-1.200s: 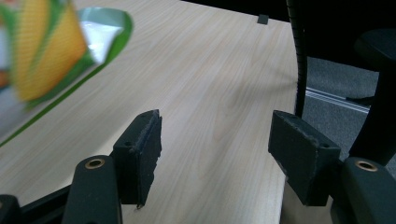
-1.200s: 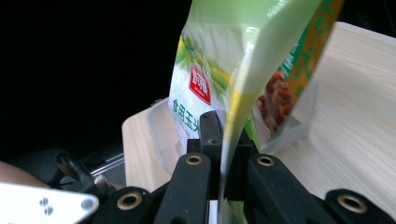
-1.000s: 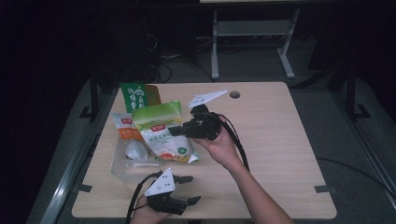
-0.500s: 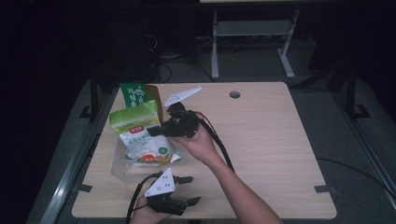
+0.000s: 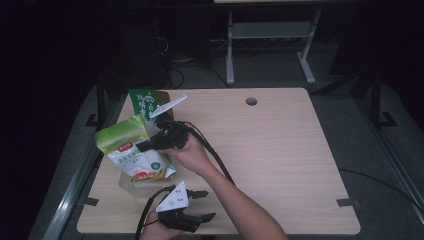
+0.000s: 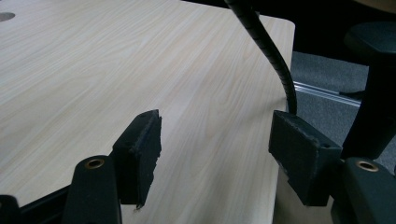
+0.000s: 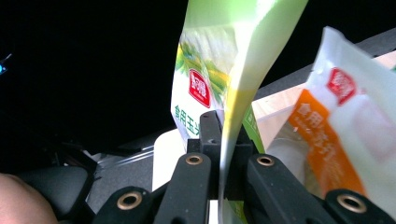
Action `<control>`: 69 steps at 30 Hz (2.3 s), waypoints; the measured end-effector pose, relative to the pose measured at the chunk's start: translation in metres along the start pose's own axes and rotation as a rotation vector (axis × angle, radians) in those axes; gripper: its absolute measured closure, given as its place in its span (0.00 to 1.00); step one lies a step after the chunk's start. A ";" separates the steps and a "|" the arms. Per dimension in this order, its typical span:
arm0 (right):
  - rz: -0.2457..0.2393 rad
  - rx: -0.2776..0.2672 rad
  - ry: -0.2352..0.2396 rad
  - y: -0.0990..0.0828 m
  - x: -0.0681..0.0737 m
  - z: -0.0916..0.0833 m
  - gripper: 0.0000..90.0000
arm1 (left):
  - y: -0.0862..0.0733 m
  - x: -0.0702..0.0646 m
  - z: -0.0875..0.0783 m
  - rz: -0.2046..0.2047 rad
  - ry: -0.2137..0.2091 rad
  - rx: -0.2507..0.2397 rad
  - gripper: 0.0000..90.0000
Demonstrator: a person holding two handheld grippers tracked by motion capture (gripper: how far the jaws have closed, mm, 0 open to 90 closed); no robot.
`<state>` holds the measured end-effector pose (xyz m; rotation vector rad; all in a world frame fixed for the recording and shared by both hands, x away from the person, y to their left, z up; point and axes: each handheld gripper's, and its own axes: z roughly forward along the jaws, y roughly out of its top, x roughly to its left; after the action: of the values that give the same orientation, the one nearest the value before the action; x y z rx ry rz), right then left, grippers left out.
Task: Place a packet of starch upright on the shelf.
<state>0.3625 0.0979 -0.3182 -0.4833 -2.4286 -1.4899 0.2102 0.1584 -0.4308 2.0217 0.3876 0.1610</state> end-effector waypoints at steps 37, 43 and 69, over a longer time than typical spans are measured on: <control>-0.001 0.131 -0.013 -0.032 -0.016 0.035 0.96 | -0.001 0.001 0.001 0.001 0.004 0.007 0.37; 0.007 0.141 -0.008 -0.041 -0.019 0.032 0.96 | -0.001 0.001 0.002 -0.010 0.006 0.008 0.37; 0.035 0.159 0.004 -0.055 -0.025 0.024 0.95 | -0.002 0.003 0.001 -0.016 0.014 0.012 0.37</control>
<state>0.3624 0.0925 -0.3826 -0.4864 -2.4963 -1.2699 0.2129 0.1595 -0.4327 2.0299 0.4137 0.1633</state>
